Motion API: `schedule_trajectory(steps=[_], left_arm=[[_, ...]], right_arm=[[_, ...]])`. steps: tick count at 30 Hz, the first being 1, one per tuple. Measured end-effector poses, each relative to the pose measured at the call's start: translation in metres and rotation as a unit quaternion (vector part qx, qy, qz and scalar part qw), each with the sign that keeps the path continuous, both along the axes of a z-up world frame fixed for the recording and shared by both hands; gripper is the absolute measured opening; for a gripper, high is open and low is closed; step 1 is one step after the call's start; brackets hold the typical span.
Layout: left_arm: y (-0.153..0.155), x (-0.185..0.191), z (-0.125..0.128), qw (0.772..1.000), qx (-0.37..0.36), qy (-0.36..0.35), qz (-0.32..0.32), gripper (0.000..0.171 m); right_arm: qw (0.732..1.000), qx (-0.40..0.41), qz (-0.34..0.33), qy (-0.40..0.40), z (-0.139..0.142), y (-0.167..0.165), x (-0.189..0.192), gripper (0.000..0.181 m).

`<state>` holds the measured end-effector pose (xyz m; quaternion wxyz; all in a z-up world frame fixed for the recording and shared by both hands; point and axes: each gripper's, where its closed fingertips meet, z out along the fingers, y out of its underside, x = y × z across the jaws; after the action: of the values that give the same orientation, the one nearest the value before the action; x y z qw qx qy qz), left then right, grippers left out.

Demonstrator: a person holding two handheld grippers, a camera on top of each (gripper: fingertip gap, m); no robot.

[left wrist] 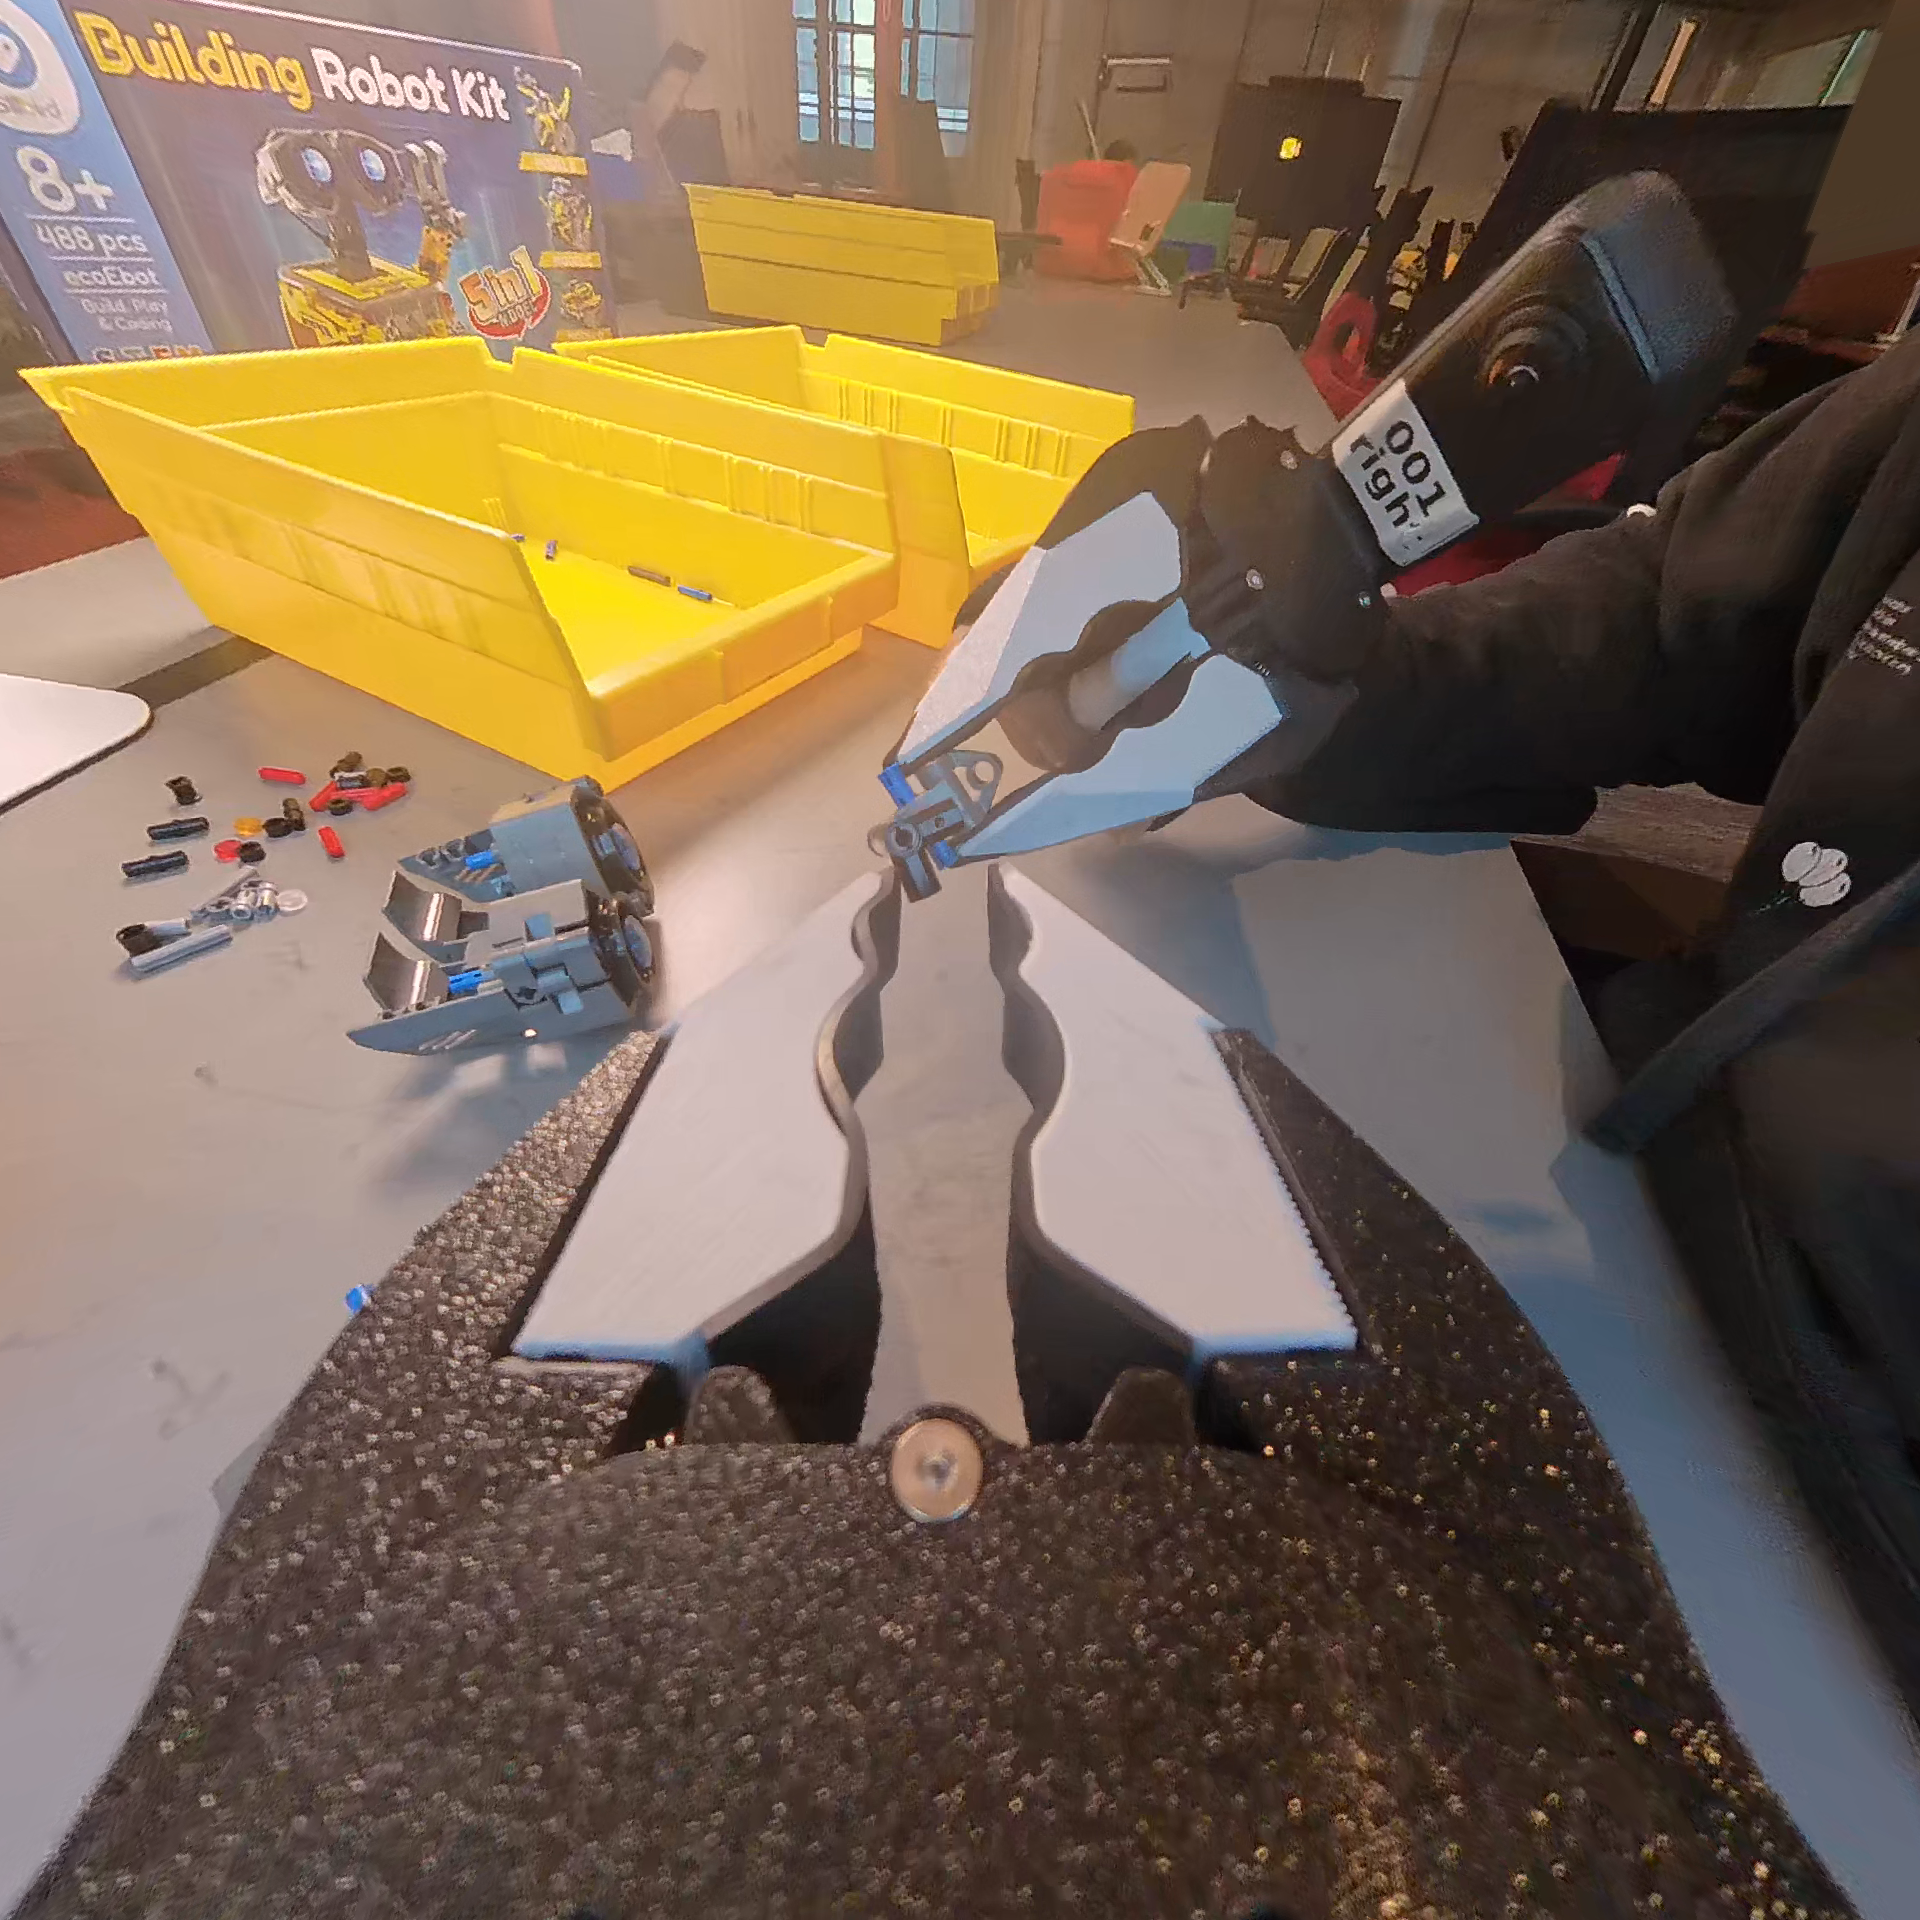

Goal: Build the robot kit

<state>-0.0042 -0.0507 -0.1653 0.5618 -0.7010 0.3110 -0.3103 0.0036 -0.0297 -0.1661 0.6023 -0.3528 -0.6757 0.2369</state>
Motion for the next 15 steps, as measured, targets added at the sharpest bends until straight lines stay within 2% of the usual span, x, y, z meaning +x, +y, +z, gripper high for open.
schedule_trajectory(steps=[5, 9, 12, 14, 15], left_arm=[[0.0057, -0.0036, -0.0054, 1.0, -0.01, 0.012, 0.021, 0.011], [0.0063, -0.003, -0.0093, 0.999, -0.028, 0.01, 0.023, 0.006], [0.0066, -0.0023, -0.0093, 0.992, -0.107, -0.066, 0.011, 0.006], [0.0084, -0.0023, -0.0075, 0.968, -0.192, -0.164, 0.003, 0.006], [0.0097, -0.0026, -0.0063, 0.947, -0.236, -0.22, -0.001, 0.006]], right_arm=[[0.994, 0.111, -0.017, -0.013, -0.0022, -0.0037, -0.0018, 0.015], [0.987, 0.161, -0.021, -0.015, -0.001, -0.0081, -0.0028, 0.014], [0.986, 0.167, -0.022, -0.016, -0.0009, -0.0087, -0.0025, 0.014], [0.983, 0.181, -0.028, -0.017, -0.0009, -0.0081, -0.0034, 0.014], [0.981, 0.19, -0.033, -0.018, -0.0008, -0.0072, -0.0041, 0.014]])
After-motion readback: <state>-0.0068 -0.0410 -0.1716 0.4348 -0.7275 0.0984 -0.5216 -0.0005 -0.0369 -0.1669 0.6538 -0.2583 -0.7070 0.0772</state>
